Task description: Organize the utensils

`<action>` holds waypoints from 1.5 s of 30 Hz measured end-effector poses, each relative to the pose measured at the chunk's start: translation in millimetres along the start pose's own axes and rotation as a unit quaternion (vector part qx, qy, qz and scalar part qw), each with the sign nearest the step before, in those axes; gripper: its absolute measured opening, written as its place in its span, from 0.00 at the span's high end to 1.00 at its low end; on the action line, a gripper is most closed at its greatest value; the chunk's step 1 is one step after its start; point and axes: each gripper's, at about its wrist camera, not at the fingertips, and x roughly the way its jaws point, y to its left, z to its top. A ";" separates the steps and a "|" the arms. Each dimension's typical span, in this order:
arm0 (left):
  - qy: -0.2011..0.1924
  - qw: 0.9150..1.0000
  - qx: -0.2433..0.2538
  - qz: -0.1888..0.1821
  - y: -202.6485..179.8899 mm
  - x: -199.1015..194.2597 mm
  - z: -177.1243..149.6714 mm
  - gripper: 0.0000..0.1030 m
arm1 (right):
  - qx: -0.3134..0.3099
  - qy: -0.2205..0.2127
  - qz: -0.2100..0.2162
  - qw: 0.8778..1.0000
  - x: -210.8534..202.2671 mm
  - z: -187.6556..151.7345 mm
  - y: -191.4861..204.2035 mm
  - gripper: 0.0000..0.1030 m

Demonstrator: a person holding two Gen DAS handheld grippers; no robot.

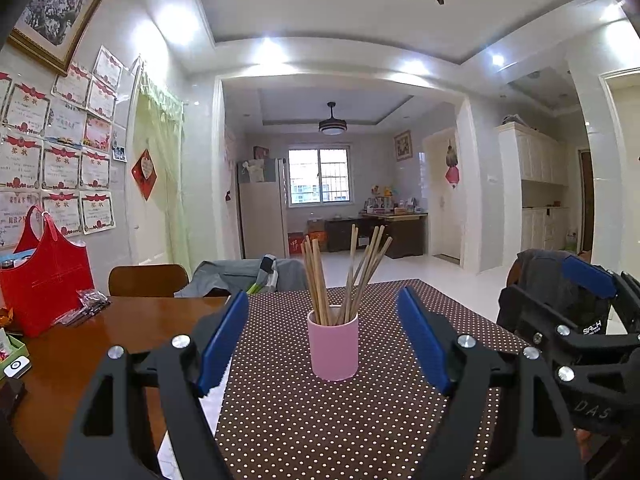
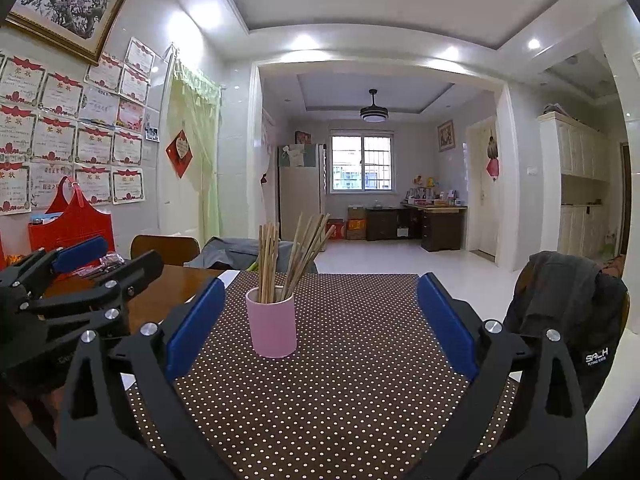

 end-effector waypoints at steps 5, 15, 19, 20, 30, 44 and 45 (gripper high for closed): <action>0.000 1.000 0.000 0.000 -0.1 0.1 -0.2 0.26 | 0.001 0.001 0.001 1.000 0.4 -0.3 -0.7 0.08; 0.001 1.000 0.001 0.000 -0.9 0.4 -0.5 0.26 | 0.002 0.001 0.001 1.000 0.7 -0.6 -0.7 0.08; 0.002 1.000 0.000 0.000 -1.1 0.4 -0.5 0.26 | 0.002 0.002 0.000 1.000 -0.1 -2.4 -0.9 0.08; 0.001 1.000 0.000 0.000 -1.1 0.4 -0.4 0.26 | 0.002 0.002 0.000 1.000 -0.3 -2.4 -0.9 0.08; 0.003 1.000 0.000 -0.001 -1.9 1.3 -0.8 0.26 | 0.003 0.002 0.000 1.000 -0.7 -2.8 -0.7 0.08; 0.005 1.000 -0.001 -0.003 -3.4 1.8 -2.9 0.26 | 0.003 0.004 0.000 1.000 1.8 -2.3 1.4 0.08; 0.005 1.000 -0.001 -0.002 -3.6 1.6 -2.9 0.26 | 0.003 0.004 -0.001 1.000 1.3 -2.2 2.0 0.08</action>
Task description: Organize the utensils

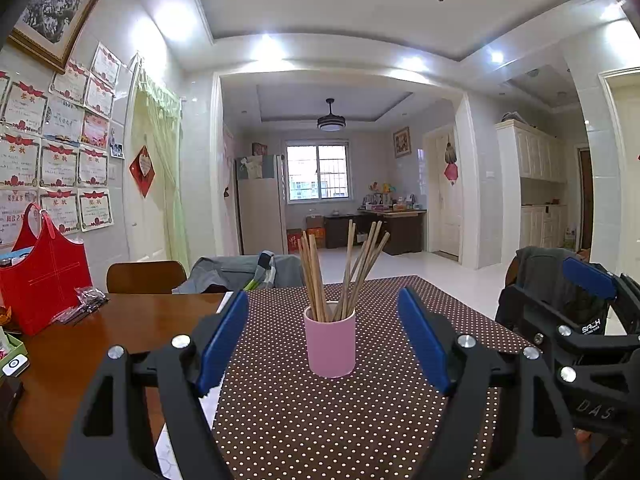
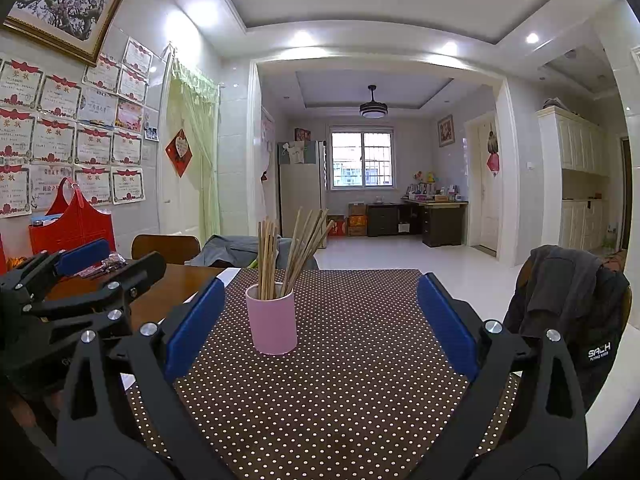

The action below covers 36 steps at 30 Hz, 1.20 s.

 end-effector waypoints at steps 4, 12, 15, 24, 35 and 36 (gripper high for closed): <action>-0.001 1.000 0.001 0.000 0.2 0.4 0.5 0.26 | 0.000 0.000 0.000 1.000 0.7 -0.2 -0.4 0.08; 0.000 1.000 0.000 0.000 0.2 0.5 0.7 0.26 | 0.001 0.001 0.000 1.000 0.8 0.0 0.1 0.08; 0.000 1.000 0.000 0.000 -0.2 0.4 0.1 0.26 | 0.001 0.001 -0.001 1.000 0.7 -0.1 0.3 0.08; 0.001 1.000 0.000 -0.001 -0.3 0.9 0.6 0.26 | 0.003 0.004 0.000 1.000 1.3 0.4 2.9 0.08; 0.001 1.000 0.002 0.001 -0.5 7.1 1.9 0.26 | 0.005 0.007 0.001 1.000 3.2 1.6 5.0 0.08; -0.001 1.000 0.003 0.001 -0.4 7.3 2.1 0.26 | 0.006 0.007 0.001 1.000 4.4 1.6 4.1 0.08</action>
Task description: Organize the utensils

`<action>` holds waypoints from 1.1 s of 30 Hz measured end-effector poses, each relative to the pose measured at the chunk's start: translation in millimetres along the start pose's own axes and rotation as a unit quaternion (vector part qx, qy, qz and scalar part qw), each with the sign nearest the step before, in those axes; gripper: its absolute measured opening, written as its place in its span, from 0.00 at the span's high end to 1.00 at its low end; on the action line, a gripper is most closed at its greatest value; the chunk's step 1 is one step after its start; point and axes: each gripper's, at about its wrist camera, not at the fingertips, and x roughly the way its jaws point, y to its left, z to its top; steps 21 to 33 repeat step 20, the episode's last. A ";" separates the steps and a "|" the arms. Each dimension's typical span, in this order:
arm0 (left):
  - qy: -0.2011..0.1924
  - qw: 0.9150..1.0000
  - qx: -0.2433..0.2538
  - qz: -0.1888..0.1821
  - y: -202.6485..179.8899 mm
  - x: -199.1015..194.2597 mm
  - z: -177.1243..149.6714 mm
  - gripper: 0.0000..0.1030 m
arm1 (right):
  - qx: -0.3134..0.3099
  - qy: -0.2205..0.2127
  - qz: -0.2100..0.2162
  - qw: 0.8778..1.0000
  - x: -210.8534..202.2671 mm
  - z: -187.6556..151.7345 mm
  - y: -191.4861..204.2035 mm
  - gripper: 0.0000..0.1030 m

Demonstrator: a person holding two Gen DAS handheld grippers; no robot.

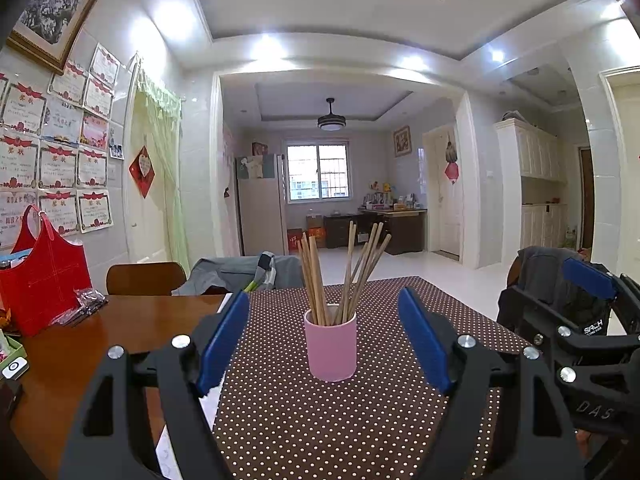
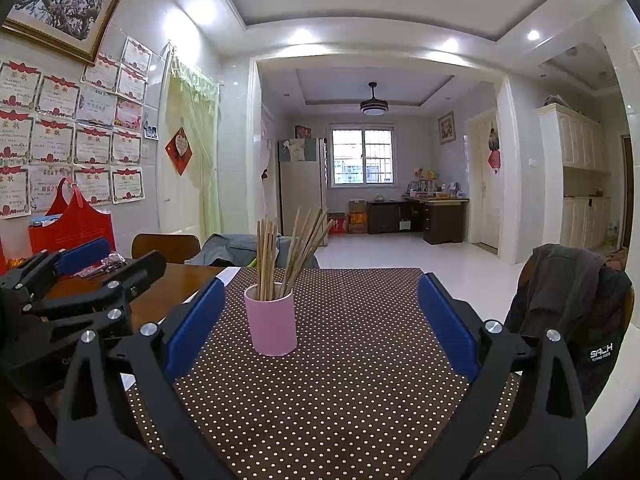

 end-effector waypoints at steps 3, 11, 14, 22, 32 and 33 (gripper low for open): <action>-0.001 1.000 0.002 0.000 0.1 1.2 0.1 0.26 | 0.003 0.003 0.001 1.000 2.1 -0.4 1.0 0.08; 0.008 1.000 0.002 0.000 1.3 10.2 -1.1 0.26 | 0.009 0.013 0.003 1.000 11.9 -3.3 -1.2 0.08; 0.016 1.000 -0.003 -0.002 3.1 16.3 -0.3 0.26 | 0.013 0.019 0.007 1.000 17.9 -3.4 -2.0 0.08; 0.035 0.999 -0.005 0.001 5.3 35.1 -3.0 0.26 | 0.011 0.040 0.003 0.999 36.2 -7.1 -5.2 0.08; 0.035 0.999 -0.005 0.001 5.3 35.1 -3.0 0.26 | 0.011 0.040 0.003 0.999 36.2 -7.1 -5.2 0.08; 0.035 0.999 -0.005 0.001 5.3 35.1 -3.0 0.26 | 0.011 0.040 0.003 0.999 36.2 -7.1 -5.2 0.08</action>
